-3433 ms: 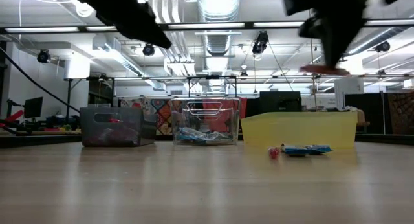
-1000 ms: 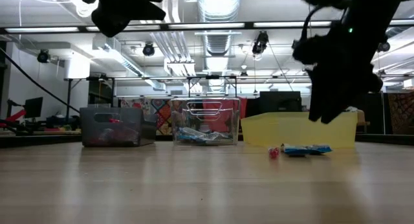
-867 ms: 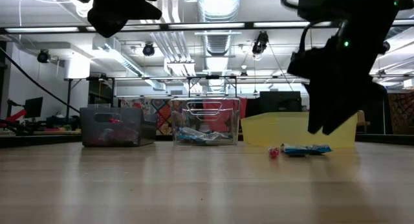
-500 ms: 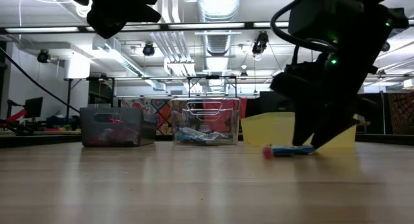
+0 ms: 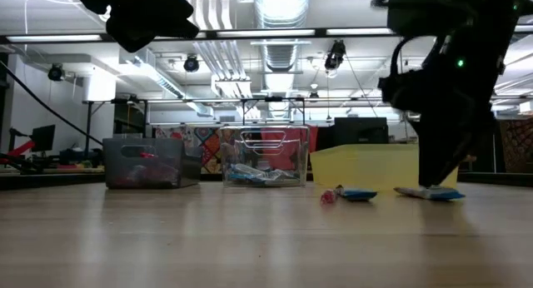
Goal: Sort candy
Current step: Put the white chocolate into the transparent bin
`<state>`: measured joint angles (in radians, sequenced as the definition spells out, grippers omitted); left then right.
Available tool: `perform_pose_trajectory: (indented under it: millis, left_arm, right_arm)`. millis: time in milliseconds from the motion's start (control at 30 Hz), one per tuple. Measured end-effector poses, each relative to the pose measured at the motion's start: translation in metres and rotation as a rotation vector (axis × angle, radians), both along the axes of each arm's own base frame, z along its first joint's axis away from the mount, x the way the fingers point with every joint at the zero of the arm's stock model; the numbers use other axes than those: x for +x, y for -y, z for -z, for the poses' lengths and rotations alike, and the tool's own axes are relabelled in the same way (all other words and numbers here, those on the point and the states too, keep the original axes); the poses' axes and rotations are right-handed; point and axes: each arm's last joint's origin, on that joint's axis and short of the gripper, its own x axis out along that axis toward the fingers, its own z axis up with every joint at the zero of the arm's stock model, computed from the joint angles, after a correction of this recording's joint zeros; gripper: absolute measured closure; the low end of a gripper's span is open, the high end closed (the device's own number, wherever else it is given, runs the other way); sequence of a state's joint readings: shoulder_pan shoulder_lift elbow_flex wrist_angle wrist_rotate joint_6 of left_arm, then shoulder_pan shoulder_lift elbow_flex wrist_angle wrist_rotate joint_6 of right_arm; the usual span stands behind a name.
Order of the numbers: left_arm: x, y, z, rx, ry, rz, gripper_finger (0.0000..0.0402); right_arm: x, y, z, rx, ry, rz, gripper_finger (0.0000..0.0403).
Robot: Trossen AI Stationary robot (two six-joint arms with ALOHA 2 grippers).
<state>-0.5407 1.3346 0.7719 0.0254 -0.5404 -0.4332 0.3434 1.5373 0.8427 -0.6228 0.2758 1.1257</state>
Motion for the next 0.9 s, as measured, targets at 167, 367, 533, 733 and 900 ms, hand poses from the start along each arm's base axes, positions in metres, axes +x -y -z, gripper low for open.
perform_pose_trajectory:
  millis: [167, 367, 533, 733, 900]
  left_arm:
    - [-0.001, 0.000, 0.001, 0.009, -0.014, 0.001, 0.0277]
    - [-0.002, -0.001, 0.003, 0.022, -0.030, 0.003, 0.0277]
    - [-0.002, -0.001, 0.004, 0.041, -0.040, 0.011, 0.0277]
    - [-0.002, -0.001, 0.004, 0.062, -0.046, 0.020, 0.0277]
    - [-0.003, -0.001, 0.005, 0.066, -0.050, 0.022, 0.0277]
  right_arm:
    - [-0.002, -0.001, -0.014, 0.046, 0.087, 0.124, 0.0241]
    - [-0.001, -0.010, -0.004, 0.091, 0.122, 0.317, 0.0235]
    - [0.005, -0.013, 0.015, 0.080, 0.094, 0.421, 0.0235]
    - [0.014, -0.017, 0.028, 0.023, 0.020, 0.402, 0.0240]
    - [0.019, -0.019, 0.025, 0.004, -0.001, 0.378, 0.0267]
